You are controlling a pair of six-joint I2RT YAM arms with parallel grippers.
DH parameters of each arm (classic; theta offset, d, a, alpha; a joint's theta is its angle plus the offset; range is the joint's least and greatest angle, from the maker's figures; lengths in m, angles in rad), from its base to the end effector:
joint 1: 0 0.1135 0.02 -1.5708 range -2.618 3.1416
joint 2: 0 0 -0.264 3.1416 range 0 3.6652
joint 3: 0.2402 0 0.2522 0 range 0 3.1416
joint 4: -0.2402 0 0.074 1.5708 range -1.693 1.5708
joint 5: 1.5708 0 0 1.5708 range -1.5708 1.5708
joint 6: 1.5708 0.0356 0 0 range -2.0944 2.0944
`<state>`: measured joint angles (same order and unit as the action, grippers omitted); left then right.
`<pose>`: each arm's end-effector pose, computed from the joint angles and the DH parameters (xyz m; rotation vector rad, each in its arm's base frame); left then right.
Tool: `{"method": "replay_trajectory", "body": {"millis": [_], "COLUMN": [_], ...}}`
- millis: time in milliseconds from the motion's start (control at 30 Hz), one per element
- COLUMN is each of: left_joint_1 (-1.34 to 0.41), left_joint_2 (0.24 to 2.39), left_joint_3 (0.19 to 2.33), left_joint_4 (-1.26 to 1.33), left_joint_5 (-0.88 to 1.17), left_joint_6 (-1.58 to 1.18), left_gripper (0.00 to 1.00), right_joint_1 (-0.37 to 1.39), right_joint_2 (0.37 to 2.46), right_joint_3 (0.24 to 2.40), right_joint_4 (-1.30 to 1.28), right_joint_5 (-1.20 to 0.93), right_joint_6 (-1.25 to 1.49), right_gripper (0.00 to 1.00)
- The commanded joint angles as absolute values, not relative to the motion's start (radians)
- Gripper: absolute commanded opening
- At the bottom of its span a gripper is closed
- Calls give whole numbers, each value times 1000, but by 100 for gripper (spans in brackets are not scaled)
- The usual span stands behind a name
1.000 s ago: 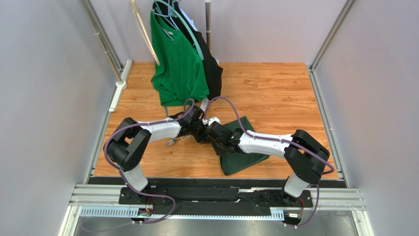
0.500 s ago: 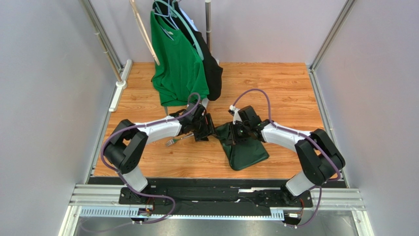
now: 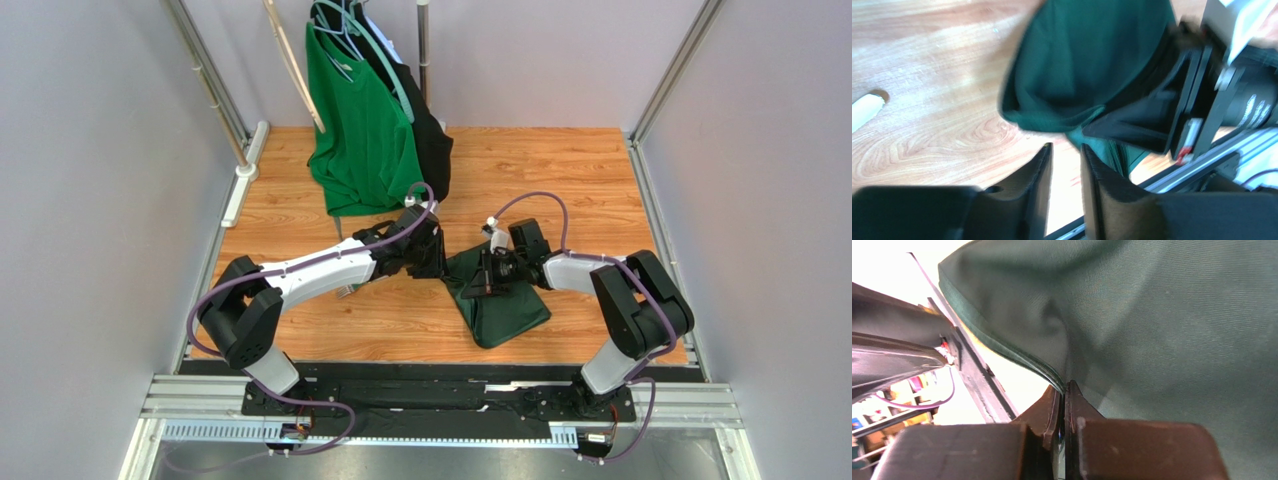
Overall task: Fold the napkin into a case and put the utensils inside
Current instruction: Fold the lower triangle-folded napkin at the center of the board.
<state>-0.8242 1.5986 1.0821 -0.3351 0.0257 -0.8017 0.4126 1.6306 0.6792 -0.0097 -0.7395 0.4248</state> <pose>0.2317 -0.2518 0.2262 0.0414 2.5705 -0.7247 0.2508 0.1360 0.1302 -0.3018 2.6076 1.2560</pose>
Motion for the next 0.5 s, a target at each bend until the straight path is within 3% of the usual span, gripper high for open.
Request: {"method": "replay_trajectory", "body": {"millis": [0,467], "left_joint_1": [-841,-848], "left_joint_2": [1606,1749], "left_joint_3": [1089,1143], "left_joint_4": [-359,-247], "left_joint_5": [12,175], "left_joint_6": [-759,-788], "left_gripper": [29,24], "right_joint_1": [374,310], "right_joint_2": [1649,1670], "right_joint_3": [683,716], "right_joint_4": [55,-41], "right_joint_5": [-825,-816], "right_joint_6": [446,399], "right_gripper": [0,0]}}
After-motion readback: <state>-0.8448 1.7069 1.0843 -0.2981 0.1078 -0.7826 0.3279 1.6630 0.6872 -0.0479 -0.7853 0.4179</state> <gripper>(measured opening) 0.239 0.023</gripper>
